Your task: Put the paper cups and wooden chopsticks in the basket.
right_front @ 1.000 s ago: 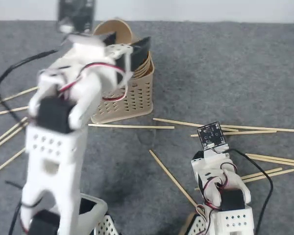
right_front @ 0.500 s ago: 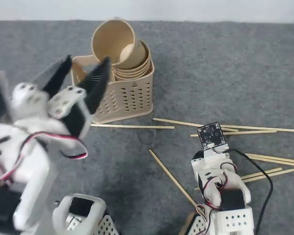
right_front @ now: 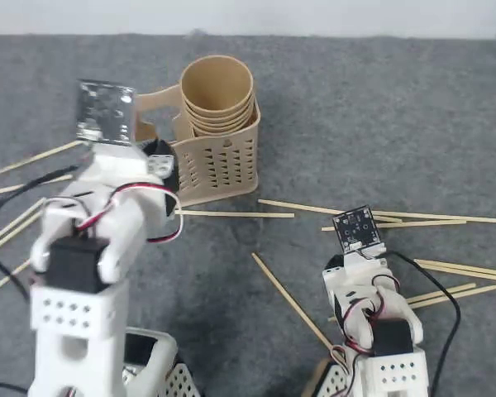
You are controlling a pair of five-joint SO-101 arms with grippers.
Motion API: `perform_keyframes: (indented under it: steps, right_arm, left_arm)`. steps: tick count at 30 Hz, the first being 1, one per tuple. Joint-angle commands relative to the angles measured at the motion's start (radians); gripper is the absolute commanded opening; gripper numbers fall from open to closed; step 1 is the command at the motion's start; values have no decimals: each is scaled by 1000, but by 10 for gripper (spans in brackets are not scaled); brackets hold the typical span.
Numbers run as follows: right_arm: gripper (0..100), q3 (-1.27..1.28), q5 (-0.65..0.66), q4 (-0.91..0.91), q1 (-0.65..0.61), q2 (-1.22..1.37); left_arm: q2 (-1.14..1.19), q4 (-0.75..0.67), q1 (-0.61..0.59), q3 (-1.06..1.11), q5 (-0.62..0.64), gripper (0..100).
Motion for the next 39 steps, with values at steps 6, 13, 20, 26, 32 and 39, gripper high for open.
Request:
perform_keyframes:
  steps: [6, 13, 20, 26, 32, 39]
  right_arm:
    - [8, 14, 9, 7, -5, -16]
    - [8, 14, 6, 7, -4, -16]
    - [8, 14, 6, 7, -5, -16]
    - [8, 14, 5, 7, -2, -16]
    - [8, 14, 5, 7, 1, -16]
    - [8, 14, 5, 7, 1, -16]
  left_arm:
    - [-18, -267, -8, 275, -8, 11]
    - [-18, -310, -176, 305, 78, 11]
    - [-69, -371, -382, 343, 187, 11]
    - [-230, -374, -523, 433, 192, 11]
    - [-462, -382, -790, 552, 192, 11]
    - [-408, -554, -887, 657, 94, 12]
